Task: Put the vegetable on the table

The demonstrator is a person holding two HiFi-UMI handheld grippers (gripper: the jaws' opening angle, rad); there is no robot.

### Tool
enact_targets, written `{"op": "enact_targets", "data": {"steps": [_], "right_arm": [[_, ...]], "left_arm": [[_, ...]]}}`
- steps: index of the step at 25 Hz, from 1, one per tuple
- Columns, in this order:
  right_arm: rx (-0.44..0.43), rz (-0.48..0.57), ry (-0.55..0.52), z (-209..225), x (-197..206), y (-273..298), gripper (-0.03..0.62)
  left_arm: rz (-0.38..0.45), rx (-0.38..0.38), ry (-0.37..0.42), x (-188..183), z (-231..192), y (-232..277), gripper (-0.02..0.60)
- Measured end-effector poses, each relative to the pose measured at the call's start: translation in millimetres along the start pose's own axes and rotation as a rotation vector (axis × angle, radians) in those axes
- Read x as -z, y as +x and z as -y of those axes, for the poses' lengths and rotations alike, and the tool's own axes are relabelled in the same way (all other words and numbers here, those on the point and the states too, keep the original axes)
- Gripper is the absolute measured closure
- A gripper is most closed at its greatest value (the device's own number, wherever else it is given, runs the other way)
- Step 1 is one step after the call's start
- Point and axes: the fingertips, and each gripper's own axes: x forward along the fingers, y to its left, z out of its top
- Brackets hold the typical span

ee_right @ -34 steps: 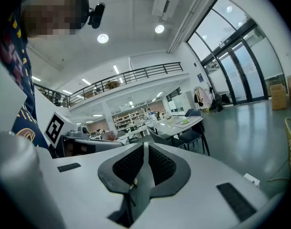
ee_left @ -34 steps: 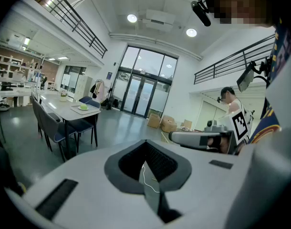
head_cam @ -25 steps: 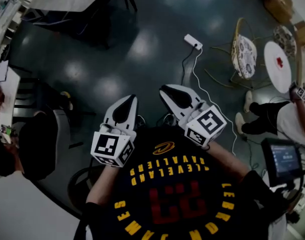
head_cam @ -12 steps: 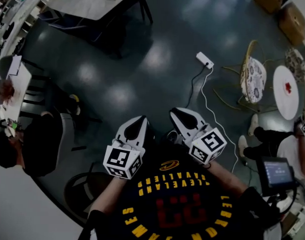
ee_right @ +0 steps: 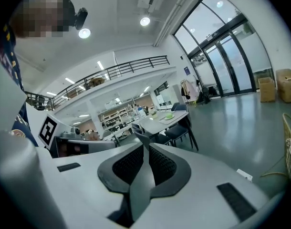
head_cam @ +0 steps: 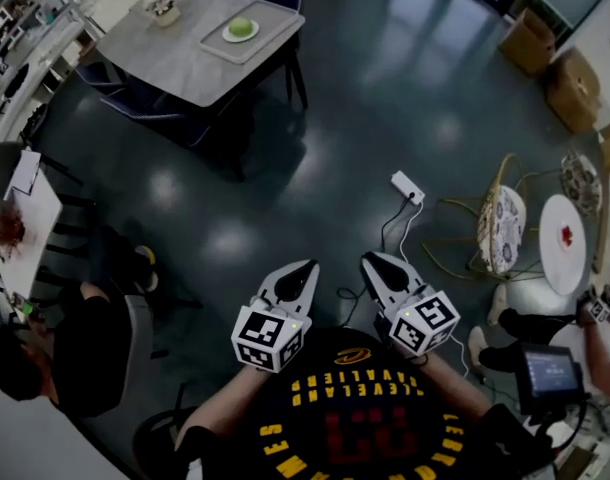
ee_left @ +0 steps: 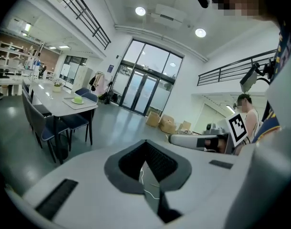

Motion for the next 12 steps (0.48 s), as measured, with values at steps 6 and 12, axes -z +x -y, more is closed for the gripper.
{"op": "enact_targets", "data": {"steps": [6, 12], "right_arm": [[0.028, -0.003, -0.001, -2.4, -27.8, 72.3, 0.553], [0.027, -0.021, -0.004, -3.1, -39.5, 120.8, 0.553]], "left_arm": [[0.007, 0.033, 0.009, -40.0, -67.5, 12.3, 0.581], [0.002, 0.005, -0.044, -52.2, -123.4, 17.1, 0.581]]}}
